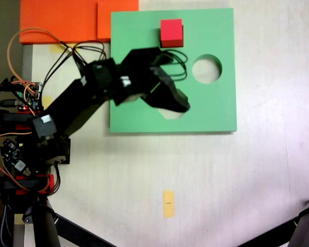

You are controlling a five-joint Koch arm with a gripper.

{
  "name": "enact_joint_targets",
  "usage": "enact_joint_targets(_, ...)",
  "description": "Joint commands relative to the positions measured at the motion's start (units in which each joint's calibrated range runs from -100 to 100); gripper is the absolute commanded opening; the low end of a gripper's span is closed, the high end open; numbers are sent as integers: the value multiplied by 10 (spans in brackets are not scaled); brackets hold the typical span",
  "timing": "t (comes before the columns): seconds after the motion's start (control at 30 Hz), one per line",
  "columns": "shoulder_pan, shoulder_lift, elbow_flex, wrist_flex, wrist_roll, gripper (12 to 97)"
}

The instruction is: Put the square block into the corresponding hole

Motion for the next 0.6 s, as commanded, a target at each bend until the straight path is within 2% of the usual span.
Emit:
enact_joint_targets(0.0,-41,-65,30,-12,-100,625)
enact_joint_targets(0.1,-70,-107,23,-12,-188,580)
enact_joint_targets(0.27,-91,-160,-100,-12,-231,579)
enact_joint_targets(0.37,-99,-262,-273,19,-250,572)
enact_joint_targets(0.5,-87,-493,-643,238,-266,564)
enact_joint_targets(0.57,-72,-580,-774,284,-294,560)
